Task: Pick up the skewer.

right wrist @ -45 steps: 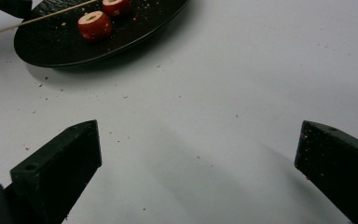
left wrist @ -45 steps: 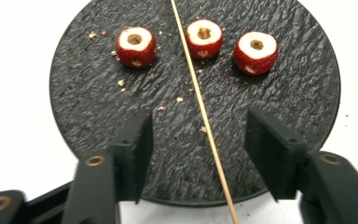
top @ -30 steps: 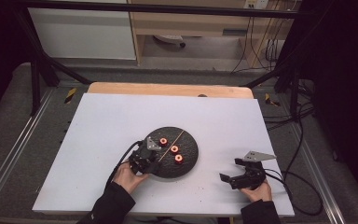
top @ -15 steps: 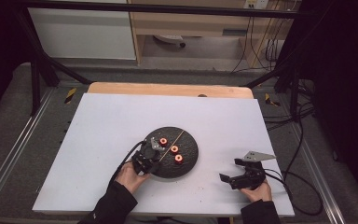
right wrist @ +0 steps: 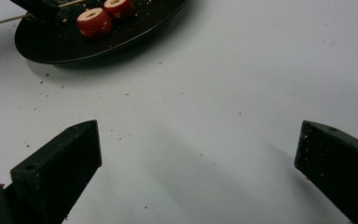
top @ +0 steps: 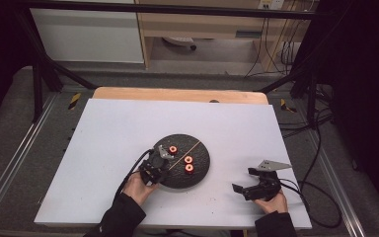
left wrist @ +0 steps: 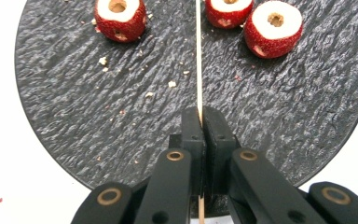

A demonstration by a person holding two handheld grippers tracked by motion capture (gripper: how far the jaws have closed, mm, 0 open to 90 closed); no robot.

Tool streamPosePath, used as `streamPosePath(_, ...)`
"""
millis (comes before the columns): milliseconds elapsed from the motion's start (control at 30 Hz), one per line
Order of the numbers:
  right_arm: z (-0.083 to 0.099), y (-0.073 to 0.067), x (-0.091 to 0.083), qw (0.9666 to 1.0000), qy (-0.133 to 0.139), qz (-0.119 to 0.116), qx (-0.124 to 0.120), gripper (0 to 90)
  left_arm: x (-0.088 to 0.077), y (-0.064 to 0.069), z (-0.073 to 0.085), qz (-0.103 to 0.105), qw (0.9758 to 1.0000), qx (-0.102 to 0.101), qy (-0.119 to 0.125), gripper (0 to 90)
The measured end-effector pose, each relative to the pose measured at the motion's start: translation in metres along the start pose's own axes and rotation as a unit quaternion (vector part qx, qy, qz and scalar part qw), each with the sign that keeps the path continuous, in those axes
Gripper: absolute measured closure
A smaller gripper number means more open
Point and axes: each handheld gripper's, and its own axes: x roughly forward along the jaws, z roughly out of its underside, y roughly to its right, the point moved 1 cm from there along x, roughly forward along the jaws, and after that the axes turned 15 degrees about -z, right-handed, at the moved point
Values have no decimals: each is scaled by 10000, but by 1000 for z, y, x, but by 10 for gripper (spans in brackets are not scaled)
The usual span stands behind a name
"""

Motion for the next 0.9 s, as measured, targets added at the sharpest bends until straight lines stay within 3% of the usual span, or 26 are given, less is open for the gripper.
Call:
streamPosePath(500, 0, 0, 0, 10000, 9, 17, -6, 10, -19, -18, 14, 183, 9988, -93, 449, 880)
streamPosePath(767, 0, -1, 0, 10000, 4, 27, 0, 10, -26, -26, 31, 303, 9963, -85, 797, 880)
streamPosePath(900, 0, -1, 0, 10000, 17, 21, 12, 9, -29, -30, 42, 348, 9949, -180, 927, 879)
